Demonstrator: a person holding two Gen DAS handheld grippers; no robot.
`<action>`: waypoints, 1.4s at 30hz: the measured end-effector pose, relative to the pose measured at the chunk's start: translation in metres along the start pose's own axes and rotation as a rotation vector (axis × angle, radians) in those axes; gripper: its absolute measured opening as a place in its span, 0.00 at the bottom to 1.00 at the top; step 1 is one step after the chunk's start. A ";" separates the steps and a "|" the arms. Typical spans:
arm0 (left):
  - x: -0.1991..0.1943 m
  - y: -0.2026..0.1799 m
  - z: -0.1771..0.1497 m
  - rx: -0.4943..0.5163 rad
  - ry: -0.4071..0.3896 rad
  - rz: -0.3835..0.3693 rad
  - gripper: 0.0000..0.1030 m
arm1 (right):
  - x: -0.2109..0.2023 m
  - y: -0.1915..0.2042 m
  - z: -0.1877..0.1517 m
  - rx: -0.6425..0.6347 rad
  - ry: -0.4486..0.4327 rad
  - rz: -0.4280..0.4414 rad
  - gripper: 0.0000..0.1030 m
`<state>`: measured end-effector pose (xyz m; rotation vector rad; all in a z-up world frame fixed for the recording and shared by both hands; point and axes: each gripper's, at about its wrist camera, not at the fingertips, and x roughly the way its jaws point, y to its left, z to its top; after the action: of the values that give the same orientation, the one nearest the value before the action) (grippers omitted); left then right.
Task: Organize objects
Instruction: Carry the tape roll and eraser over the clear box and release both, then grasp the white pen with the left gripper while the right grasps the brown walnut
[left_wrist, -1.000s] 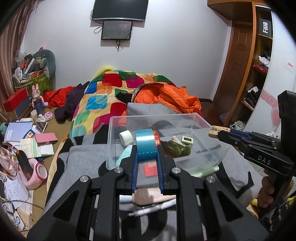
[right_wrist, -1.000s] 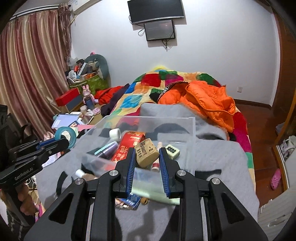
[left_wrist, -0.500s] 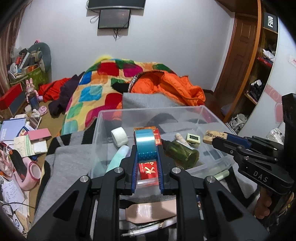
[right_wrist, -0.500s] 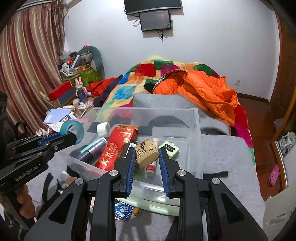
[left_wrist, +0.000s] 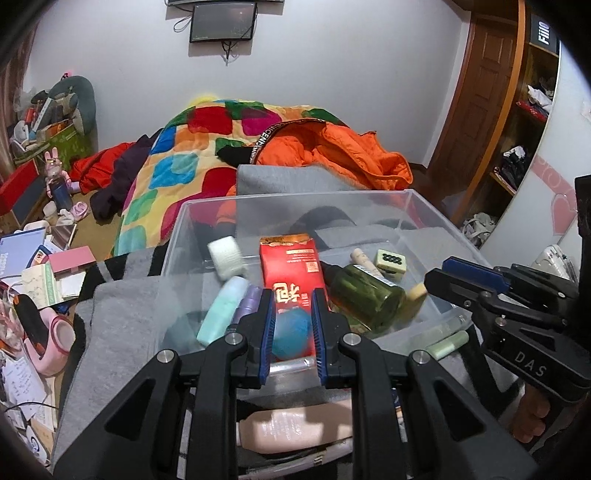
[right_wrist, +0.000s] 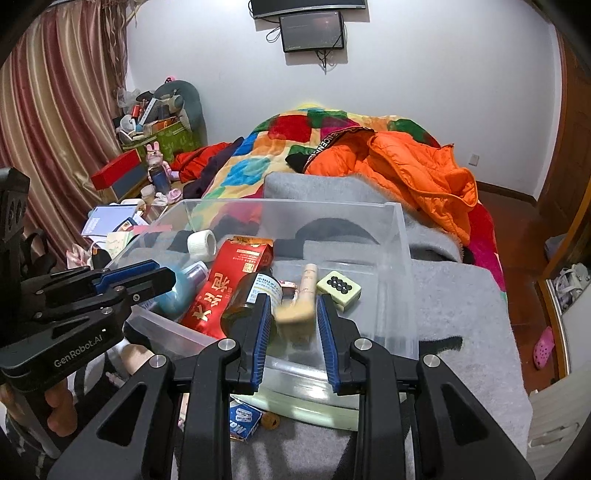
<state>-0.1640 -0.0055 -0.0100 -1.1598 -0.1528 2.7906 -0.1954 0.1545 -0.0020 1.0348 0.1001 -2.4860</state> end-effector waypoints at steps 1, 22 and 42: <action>-0.002 0.000 0.000 0.001 0.001 -0.005 0.17 | -0.001 0.000 0.000 0.000 0.000 0.000 0.23; -0.065 0.006 -0.026 0.019 -0.061 0.008 0.61 | -0.054 -0.010 -0.013 0.001 -0.062 -0.022 0.44; -0.019 0.013 -0.088 0.034 0.155 -0.049 0.67 | -0.007 -0.005 -0.080 -0.016 0.170 -0.055 0.47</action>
<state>-0.0895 -0.0165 -0.0603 -1.3387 -0.1174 2.6371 -0.1406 0.1801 -0.0545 1.2503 0.2029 -2.4374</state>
